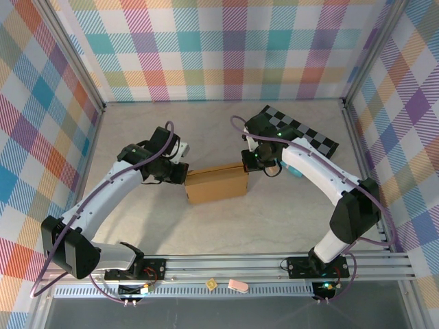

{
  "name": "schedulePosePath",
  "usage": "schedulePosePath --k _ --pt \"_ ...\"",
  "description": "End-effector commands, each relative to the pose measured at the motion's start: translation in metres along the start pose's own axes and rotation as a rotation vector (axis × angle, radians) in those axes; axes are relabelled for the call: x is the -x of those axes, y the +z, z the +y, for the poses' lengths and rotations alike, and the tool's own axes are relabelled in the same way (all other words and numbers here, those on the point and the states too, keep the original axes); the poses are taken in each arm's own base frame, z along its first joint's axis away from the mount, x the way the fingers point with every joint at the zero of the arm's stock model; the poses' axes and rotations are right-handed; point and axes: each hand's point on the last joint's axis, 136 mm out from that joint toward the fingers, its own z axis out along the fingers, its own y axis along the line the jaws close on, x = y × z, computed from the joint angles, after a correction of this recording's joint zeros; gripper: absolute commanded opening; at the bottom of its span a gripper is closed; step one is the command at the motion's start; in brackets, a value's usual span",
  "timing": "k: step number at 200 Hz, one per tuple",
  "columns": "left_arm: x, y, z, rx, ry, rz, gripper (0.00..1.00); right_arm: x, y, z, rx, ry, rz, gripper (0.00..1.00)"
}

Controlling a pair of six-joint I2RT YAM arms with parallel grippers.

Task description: Fold the paper box

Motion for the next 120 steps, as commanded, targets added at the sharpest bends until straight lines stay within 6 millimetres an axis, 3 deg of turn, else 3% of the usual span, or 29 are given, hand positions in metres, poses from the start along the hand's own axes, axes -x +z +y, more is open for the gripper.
schedulePosePath --k 1,120 --pt "-0.0079 0.0048 -0.0005 -0.014 -0.040 0.039 0.04 -0.0133 0.0090 -0.0034 -0.025 0.032 0.070 0.00" --pt "-0.0129 0.0103 -0.0086 -0.034 -0.253 0.157 0.02 -0.0155 0.0107 -0.0017 -0.032 0.056 0.071 0.00"
